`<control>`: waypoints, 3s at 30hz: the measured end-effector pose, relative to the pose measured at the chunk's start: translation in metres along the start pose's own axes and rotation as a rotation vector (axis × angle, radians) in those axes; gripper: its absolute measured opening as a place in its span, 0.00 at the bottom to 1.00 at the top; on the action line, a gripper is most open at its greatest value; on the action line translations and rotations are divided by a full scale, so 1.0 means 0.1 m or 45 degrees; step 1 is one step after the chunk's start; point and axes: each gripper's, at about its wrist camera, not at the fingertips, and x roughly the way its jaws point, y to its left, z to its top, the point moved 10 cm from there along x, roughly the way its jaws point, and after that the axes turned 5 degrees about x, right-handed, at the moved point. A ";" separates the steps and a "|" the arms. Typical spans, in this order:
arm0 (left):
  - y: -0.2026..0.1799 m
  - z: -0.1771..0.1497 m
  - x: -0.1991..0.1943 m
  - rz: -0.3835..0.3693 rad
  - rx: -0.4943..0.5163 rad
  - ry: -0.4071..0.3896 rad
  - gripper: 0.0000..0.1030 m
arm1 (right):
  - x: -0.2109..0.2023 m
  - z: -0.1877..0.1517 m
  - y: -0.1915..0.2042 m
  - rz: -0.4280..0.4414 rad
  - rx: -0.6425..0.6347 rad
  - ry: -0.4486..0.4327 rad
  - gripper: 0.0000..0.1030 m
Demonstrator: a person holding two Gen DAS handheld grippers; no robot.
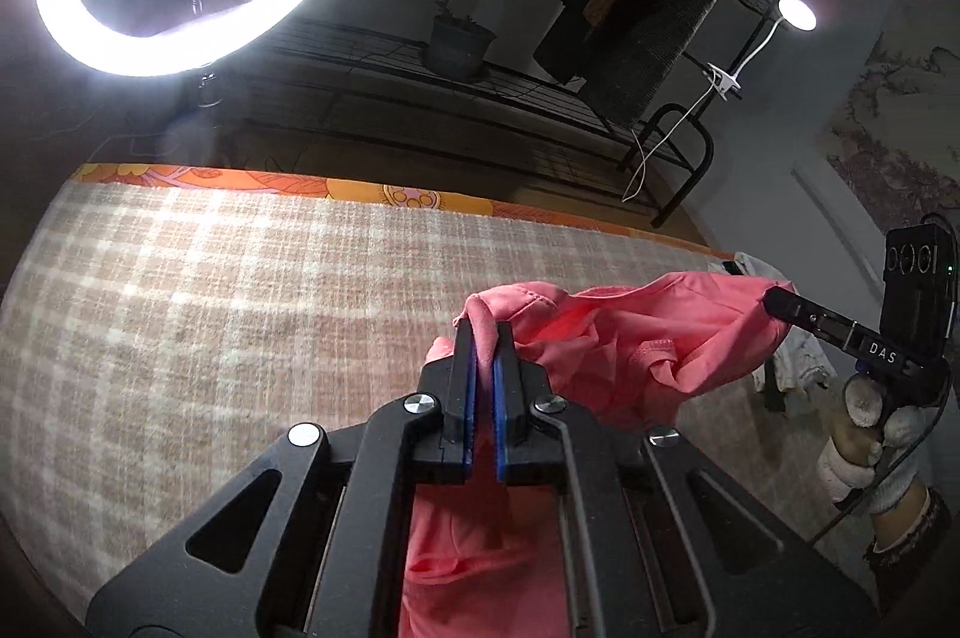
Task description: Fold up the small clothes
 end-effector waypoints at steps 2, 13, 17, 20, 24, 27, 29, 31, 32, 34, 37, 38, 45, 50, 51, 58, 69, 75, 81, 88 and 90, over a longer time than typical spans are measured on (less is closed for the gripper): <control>-0.06 -0.17 -0.24 -0.001 0.017 -0.006 0.02 | -0.17 -0.12 0.09 0.008 -0.012 0.002 0.00; -0.25 -1.25 -0.88 0.047 0.108 0.083 0.02 | -0.82 -1.23 0.51 -0.005 -0.098 0.082 0.00; -0.29 -1.53 -0.93 0.069 0.145 0.110 0.02 | -0.87 -1.64 0.63 -0.072 -0.193 0.147 0.00; -0.26 -1.68 -0.98 0.110 0.199 0.098 0.02 | -0.89 -1.87 0.68 -0.145 -0.309 0.185 0.00; -0.27 -1.90 -0.98 0.129 0.299 0.140 0.02 | -0.97 -2.03 0.66 -0.182 -0.354 0.164 0.00; -0.26 -2.09 -1.05 0.115 0.348 0.179 0.02 | -1.06 -2.16 0.59 -0.250 -0.384 0.116 0.01; -0.25 -2.21 -1.15 0.110 0.377 0.200 0.05 | -1.10 -2.24 0.55 -0.259 -0.387 0.116 0.01; -0.20 -2.28 -1.24 0.104 0.347 0.202 0.11 | -1.19 -2.34 0.51 -0.263 -0.392 0.111 0.03; -0.15 -2.28 -1.29 0.091 0.293 0.199 0.14 | -1.24 -2.38 0.50 -0.264 -0.396 0.112 0.05; -0.03 -2.23 -1.36 0.047 0.133 0.177 0.25 | -1.34 -2.43 0.49 -0.244 -0.365 0.108 0.15; 0.15 -2.12 -1.36 -0.009 -0.129 0.165 0.35 | -1.44 -2.36 0.57 -0.180 -0.296 0.061 0.21; 0.17 -2.10 -1.36 -0.030 -0.189 0.161 0.35 | -1.45 -2.30 0.59 -0.153 -0.253 0.048 0.23; -0.16 -2.11 -1.24 -0.083 -0.206 0.182 0.37 | -1.01 -2.26 0.82 -0.125 -0.341 0.118 0.59; -0.30 -2.25 -1.12 -0.027 -0.084 0.237 0.37 | -0.66 -2.37 0.81 -0.179 -0.410 0.192 0.07; -0.28 -2.27 -1.12 -0.019 -0.082 0.243 0.37 | -0.65 -2.41 0.84 -0.167 -0.431 0.192 0.01; 0.11 -2.39 -1.21 -0.021 -0.296 0.247 0.37 | -0.93 -2.89 0.99 -0.275 -0.881 0.189 0.00; 0.31 -2.70 -1.12 -0.190 -0.751 0.289 0.53 | -1.43 -2.73 0.33 -0.032 0.300 0.142 0.70; 0.24 -2.70 -1.07 -0.272 -0.843 0.262 0.53 | -1.06 -3.05 0.11 0.132 0.704 0.294 0.48; 0.12 -2.61 -1.06 -0.225 -0.732 0.248 0.02 | -0.97 -2.98 0.28 0.180 0.655 0.287 0.07; -0.04 -2.49 -1.28 -0.140 -0.492 0.208 0.00 | -1.15 -2.78 0.45 0.223 0.602 0.216 0.00; 0.03 -2.58 -1.21 -0.116 -0.505 0.251 0.00 | -1.20 -2.76 0.46 0.230 0.590 0.198 0.00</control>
